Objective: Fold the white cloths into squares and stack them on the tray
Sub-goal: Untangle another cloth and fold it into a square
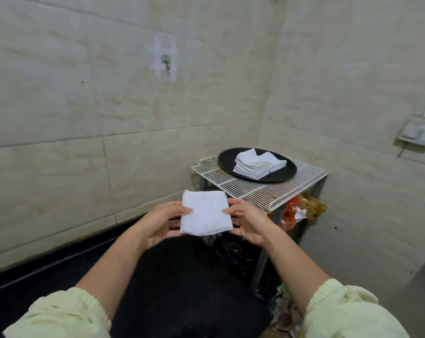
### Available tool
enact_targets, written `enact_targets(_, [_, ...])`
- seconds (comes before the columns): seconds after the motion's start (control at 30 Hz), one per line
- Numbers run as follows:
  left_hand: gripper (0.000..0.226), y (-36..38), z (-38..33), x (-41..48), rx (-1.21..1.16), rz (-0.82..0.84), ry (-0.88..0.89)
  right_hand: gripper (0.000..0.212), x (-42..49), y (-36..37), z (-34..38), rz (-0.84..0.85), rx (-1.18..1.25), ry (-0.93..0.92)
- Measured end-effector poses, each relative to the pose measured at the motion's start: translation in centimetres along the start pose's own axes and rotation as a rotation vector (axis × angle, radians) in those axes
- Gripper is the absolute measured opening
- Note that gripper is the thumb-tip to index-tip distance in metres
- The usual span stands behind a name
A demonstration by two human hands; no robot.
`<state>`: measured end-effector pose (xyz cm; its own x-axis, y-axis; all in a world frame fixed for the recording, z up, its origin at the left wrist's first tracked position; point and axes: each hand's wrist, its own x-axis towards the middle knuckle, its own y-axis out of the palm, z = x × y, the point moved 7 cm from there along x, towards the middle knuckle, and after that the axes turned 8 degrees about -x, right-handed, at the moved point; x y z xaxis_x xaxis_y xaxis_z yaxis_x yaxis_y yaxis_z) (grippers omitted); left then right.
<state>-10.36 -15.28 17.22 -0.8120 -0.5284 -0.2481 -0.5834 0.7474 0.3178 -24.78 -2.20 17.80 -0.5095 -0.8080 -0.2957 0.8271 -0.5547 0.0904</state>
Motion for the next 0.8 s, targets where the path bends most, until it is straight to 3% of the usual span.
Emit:
enact_targets(0.23, [0.017,6.4,-5.8,9.1,0.069,0.007,0.048,0.027,6.4,-7.5,8.4,-0.041,-0.048,-0.084])
enact_targets(0.47, [0.013,11.6,-7.9,16.8,0.105,-0.008,0.056,0.019,12.6,-14.9,12.7,-0.081,-0.099,-0.093])
enact_targets(0.8, [0.008,20.2,-9.7,30.5,0.112,-0.092,0.076,0.025,26.1,-28.9,17.9,-0.036,-0.177,-0.088])
